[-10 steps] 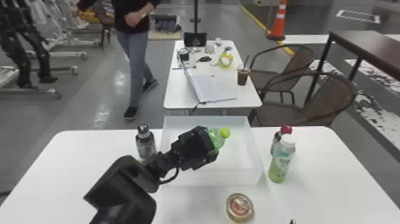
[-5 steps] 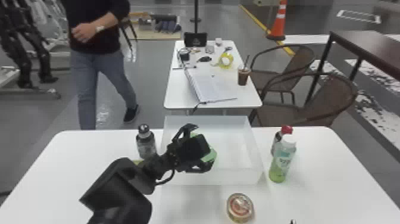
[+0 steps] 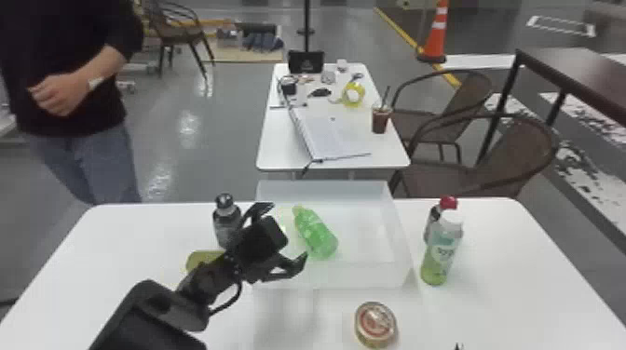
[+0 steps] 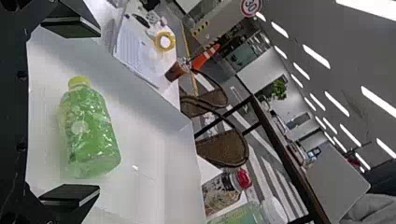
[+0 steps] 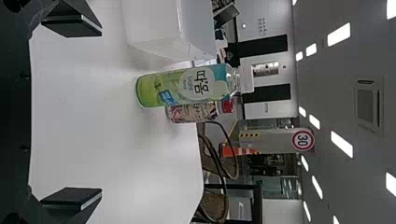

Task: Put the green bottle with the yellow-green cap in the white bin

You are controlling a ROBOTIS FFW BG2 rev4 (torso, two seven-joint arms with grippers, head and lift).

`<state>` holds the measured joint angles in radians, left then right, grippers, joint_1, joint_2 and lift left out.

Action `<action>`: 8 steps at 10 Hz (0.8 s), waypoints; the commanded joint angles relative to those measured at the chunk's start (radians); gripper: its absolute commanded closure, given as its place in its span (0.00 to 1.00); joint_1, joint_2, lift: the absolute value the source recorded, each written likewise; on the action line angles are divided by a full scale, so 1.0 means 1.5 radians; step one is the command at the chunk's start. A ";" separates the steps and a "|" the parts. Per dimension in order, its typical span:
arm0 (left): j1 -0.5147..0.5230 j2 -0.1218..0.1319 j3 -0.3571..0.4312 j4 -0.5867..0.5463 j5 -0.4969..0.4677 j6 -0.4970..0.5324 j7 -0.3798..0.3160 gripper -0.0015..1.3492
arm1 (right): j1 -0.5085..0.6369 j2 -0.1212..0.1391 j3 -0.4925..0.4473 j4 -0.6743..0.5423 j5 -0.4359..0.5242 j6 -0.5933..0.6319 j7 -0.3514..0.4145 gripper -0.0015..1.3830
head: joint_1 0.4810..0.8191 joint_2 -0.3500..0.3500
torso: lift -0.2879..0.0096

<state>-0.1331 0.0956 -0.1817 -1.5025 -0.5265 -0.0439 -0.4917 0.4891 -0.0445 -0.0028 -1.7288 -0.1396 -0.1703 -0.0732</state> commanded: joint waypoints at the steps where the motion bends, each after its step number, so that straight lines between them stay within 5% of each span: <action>1: 0.071 -0.020 0.080 -0.058 0.021 -0.008 -0.001 0.09 | -0.002 0.000 0.002 0.000 0.000 0.000 0.000 0.07 | 0.20 0.50 | 0.63; 4: 0.185 -0.065 0.229 -0.117 0.104 -0.030 -0.013 0.10 | -0.002 0.000 0.004 0.001 0.000 0.000 0.000 0.07 | 0.20 0.50 | 0.63; 8: 0.299 -0.065 0.348 -0.124 0.304 -0.095 0.026 0.11 | 0.000 -0.004 0.004 -0.005 0.012 0.000 0.000 0.07 | 0.20 0.50 | 0.63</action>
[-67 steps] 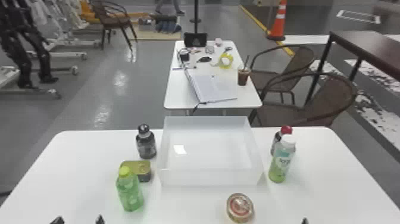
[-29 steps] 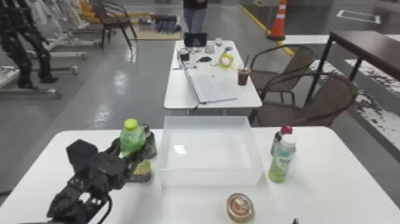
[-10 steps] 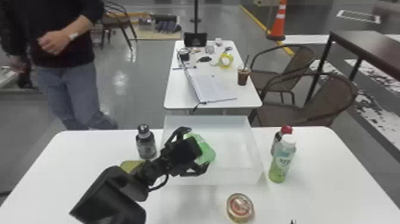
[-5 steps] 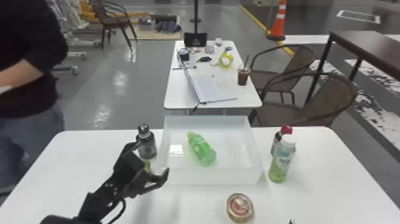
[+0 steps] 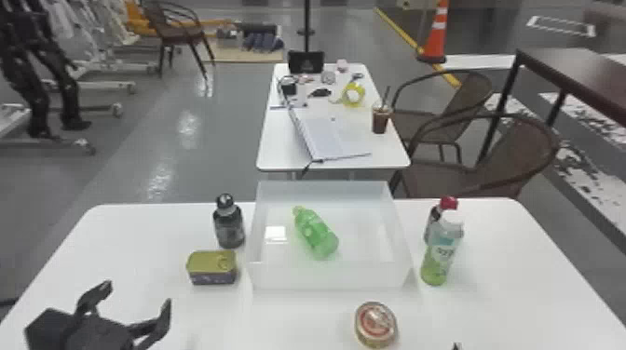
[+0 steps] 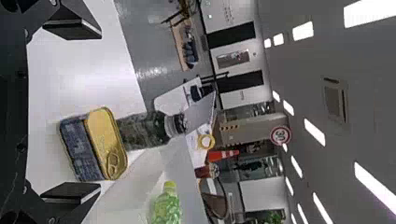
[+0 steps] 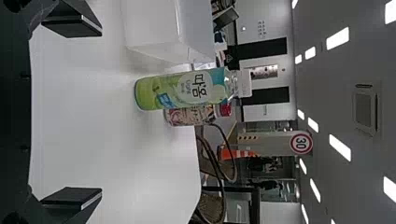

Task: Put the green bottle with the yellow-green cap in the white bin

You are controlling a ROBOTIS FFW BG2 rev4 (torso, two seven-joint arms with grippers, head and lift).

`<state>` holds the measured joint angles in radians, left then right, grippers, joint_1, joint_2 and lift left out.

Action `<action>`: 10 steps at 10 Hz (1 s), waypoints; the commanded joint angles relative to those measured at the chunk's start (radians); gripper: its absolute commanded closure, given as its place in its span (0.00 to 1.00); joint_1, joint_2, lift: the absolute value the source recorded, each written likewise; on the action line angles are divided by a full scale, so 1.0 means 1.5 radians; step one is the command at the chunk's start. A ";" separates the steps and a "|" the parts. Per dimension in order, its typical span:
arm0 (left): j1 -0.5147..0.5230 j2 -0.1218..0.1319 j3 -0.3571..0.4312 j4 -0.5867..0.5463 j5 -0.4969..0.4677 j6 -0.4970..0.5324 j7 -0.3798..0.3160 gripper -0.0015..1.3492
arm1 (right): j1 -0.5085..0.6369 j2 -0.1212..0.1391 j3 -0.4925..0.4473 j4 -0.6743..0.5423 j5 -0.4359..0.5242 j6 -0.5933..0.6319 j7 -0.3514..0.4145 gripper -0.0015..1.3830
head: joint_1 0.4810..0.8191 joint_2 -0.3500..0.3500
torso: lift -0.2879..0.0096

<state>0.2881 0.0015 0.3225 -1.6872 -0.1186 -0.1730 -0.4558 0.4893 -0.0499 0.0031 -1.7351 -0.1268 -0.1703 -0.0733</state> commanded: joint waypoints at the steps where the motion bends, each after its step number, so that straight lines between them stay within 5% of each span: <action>1: 0.041 -0.003 0.025 -0.001 0.063 -0.024 0.014 0.11 | 0.001 0.000 0.000 -0.003 0.007 0.000 0.000 0.07 | 0.20 0.50 | 0.63; 5: 0.087 -0.003 0.060 0.022 0.155 -0.046 0.051 0.12 | 0.008 -0.003 0.000 -0.014 0.022 0.000 0.001 0.07 | 0.20 0.50 | 0.63; 10: 0.089 -0.003 0.057 0.023 0.159 -0.044 0.052 0.12 | 0.005 -0.017 0.000 -0.025 0.048 0.000 0.024 0.06 | 0.20 0.50 | 0.63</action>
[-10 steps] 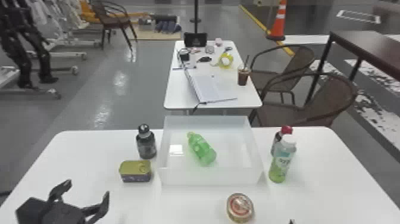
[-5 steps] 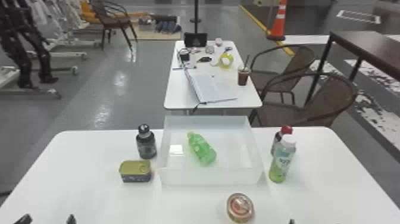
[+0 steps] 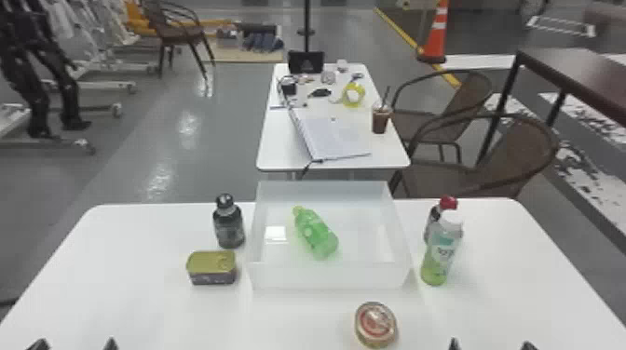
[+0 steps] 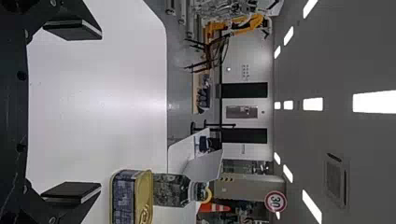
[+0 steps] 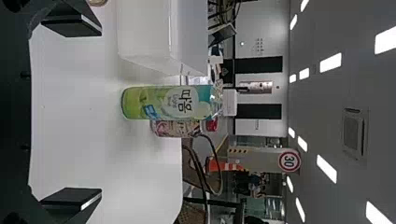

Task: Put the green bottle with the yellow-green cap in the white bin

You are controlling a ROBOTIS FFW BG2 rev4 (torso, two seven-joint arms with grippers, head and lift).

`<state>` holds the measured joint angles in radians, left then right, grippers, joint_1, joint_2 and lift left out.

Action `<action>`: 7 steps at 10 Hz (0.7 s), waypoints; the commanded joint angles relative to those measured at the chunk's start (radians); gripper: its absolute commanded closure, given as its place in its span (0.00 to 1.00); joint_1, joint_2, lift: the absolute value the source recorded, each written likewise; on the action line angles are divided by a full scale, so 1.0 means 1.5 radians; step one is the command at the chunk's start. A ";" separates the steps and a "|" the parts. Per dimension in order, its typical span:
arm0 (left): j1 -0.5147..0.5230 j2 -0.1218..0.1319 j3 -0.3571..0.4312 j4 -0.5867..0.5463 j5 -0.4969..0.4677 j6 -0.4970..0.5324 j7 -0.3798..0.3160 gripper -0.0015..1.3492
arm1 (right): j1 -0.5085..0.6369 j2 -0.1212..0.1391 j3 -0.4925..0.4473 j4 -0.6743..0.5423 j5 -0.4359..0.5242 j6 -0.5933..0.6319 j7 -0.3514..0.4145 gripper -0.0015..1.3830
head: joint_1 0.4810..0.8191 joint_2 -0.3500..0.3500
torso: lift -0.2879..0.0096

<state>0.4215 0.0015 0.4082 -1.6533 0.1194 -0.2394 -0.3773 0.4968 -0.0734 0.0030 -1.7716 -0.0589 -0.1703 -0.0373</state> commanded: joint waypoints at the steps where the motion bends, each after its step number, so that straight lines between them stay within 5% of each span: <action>1: -0.001 -0.003 -0.003 0.000 -0.001 0.001 0.000 0.12 | 0.001 -0.001 0.000 -0.002 0.004 0.000 0.001 0.06 | 0.20 0.50 | 0.63; 7: -0.005 -0.003 -0.018 0.000 -0.008 0.011 0.010 0.12 | 0.000 0.000 0.000 -0.010 0.034 -0.007 0.017 0.06 | 0.20 0.50 | 0.63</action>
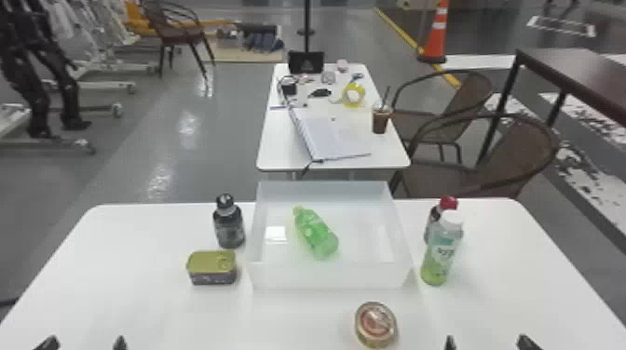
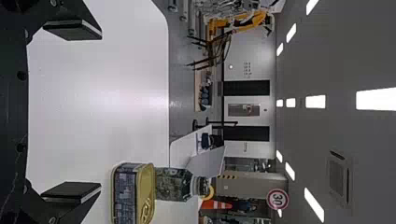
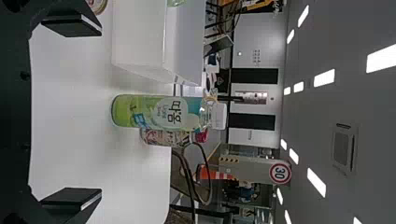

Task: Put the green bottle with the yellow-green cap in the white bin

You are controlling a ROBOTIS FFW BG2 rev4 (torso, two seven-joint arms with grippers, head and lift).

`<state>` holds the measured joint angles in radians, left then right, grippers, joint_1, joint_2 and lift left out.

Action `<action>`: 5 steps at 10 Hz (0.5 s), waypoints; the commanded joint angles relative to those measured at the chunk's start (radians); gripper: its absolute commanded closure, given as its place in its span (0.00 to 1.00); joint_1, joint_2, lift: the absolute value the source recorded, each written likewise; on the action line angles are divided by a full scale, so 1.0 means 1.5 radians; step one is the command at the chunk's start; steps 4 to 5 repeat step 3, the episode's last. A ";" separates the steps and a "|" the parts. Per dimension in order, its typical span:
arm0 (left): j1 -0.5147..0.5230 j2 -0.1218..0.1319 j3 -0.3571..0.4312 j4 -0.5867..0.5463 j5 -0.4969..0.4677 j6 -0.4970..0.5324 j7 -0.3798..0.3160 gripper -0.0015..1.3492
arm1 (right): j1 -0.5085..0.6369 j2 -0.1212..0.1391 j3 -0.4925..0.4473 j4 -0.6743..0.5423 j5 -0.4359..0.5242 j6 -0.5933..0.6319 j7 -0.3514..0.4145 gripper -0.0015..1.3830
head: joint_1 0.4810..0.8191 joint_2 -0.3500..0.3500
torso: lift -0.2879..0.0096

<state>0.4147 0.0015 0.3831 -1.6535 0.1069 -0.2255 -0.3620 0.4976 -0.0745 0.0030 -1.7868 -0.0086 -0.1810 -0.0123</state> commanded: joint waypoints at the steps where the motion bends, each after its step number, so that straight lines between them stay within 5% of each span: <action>1: -0.002 -0.003 -0.004 0.000 0.000 0.005 0.000 0.12 | 0.000 0.001 0.000 0.000 0.001 0.000 0.000 0.06 | 0.20 0.50 | 0.63; 5: -0.002 -0.003 -0.014 0.000 -0.001 0.009 0.000 0.12 | -0.001 0.002 0.000 0.001 0.001 0.000 0.000 0.06 | 0.20 0.50 | 0.63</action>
